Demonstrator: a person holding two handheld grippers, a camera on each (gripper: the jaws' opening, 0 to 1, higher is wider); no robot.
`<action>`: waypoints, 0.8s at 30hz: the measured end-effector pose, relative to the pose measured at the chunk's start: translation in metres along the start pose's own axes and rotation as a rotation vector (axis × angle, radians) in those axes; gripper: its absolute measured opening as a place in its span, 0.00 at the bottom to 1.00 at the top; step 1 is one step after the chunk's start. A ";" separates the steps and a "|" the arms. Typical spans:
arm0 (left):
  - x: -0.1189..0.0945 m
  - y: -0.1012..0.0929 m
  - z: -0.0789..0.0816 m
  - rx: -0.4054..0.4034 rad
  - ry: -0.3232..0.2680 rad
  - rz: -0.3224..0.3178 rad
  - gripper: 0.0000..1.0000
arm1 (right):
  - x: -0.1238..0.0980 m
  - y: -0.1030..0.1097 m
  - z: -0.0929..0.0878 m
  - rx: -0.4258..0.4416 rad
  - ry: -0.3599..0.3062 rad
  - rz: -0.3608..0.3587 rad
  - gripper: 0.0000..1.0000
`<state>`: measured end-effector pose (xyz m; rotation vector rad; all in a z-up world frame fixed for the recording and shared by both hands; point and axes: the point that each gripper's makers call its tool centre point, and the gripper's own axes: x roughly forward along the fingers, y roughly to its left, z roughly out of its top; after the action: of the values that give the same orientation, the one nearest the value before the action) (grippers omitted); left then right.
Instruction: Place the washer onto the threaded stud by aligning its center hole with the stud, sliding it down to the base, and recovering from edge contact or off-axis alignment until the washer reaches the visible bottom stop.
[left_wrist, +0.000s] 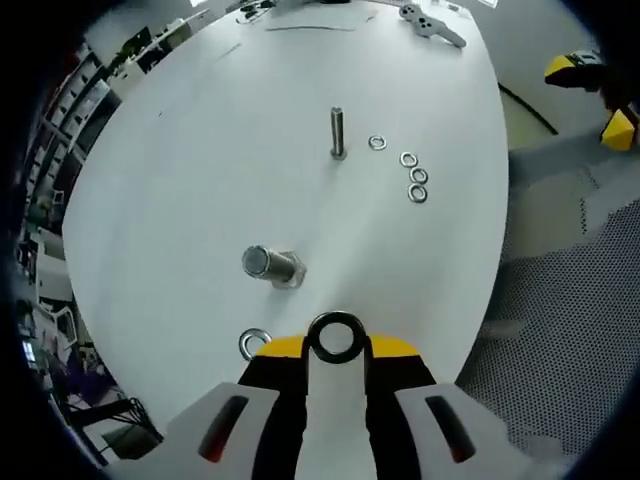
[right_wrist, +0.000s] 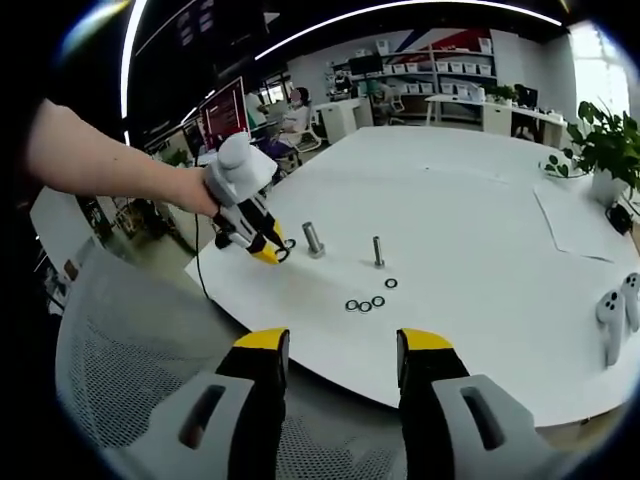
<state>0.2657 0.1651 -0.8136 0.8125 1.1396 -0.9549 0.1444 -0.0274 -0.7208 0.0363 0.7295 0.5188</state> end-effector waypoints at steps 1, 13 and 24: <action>-0.003 0.004 0.004 -0.001 -0.007 0.006 0.18 | 0.000 0.000 0.000 -0.001 0.000 0.000 0.46; -0.017 0.035 0.035 -0.010 -0.065 0.050 0.19 | 0.000 0.000 0.000 -0.003 0.001 0.002 0.46; -0.005 0.041 0.045 -0.014 -0.062 0.054 0.19 | 0.000 0.000 0.000 -0.003 0.002 0.003 0.45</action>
<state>0.3187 0.1413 -0.7962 0.7932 1.0651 -0.9204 0.1442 -0.0270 -0.7210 0.0340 0.7306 0.5231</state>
